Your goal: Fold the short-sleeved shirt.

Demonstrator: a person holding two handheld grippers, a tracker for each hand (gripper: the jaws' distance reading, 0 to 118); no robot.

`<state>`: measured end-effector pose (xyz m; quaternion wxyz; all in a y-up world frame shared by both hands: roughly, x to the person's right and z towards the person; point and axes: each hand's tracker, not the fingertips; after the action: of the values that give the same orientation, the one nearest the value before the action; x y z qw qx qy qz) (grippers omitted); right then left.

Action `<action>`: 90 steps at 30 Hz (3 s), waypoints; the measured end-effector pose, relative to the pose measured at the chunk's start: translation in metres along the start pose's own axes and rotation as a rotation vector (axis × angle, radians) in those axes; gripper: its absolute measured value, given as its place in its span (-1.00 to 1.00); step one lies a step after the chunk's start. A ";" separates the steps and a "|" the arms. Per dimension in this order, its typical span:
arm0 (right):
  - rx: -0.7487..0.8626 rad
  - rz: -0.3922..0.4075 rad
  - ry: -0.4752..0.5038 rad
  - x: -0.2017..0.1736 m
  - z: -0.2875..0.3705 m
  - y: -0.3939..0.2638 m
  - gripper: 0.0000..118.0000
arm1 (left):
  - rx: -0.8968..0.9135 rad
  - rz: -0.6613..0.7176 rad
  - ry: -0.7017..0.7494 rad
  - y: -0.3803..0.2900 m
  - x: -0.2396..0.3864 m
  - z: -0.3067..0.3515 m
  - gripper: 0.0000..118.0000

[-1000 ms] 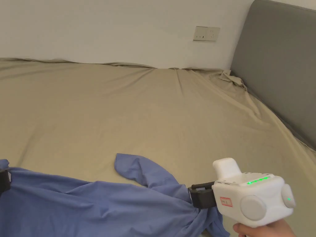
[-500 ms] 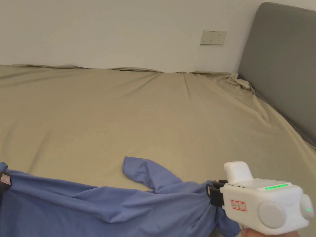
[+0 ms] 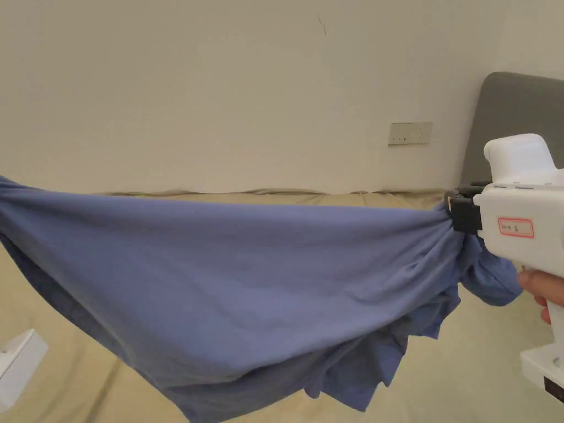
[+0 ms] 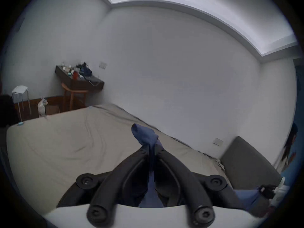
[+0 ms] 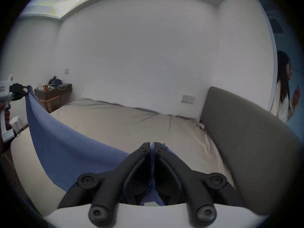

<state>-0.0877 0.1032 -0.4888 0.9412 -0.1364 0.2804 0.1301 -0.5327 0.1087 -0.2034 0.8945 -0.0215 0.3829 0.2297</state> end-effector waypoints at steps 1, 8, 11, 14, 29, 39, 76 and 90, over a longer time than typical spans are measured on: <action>0.001 -0.004 -0.011 0.003 -0.003 0.014 -0.90 | 0.006 0.008 0.005 0.008 0.004 -0.005 -0.93; -0.082 -0.047 -0.012 0.030 -0.047 0.119 -0.91 | 0.044 -0.007 0.048 0.053 0.042 -0.049 -0.93; -0.106 -0.023 -0.038 0.032 -0.067 0.148 -0.91 | 0.035 -0.026 0.048 0.063 0.060 -0.065 -0.93; -0.117 -0.028 -0.054 0.030 -0.081 0.166 -0.91 | 0.025 -0.051 0.059 0.067 0.074 -0.080 -0.93; -0.205 -0.113 -0.070 0.032 -0.147 0.130 -0.92 | -0.114 -0.050 0.068 0.027 0.071 -0.138 -0.93; -0.245 0.082 0.041 -0.003 -0.122 0.005 -0.92 | -0.257 -0.137 0.048 -0.062 0.019 -0.111 -0.93; -0.673 -0.103 0.189 -0.079 0.049 -0.364 -0.94 | -0.824 -0.180 0.223 -0.296 -0.221 0.018 -0.93; -0.393 -0.136 0.159 -0.055 0.091 -0.268 1.00 | -0.537 -0.219 0.148 -0.222 -0.147 0.101 1.00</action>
<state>-0.0009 -0.1247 -0.3352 0.8779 -0.3457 0.3134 0.1074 -0.4577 -0.1264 -0.0608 0.8459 -0.3154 0.3680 0.2225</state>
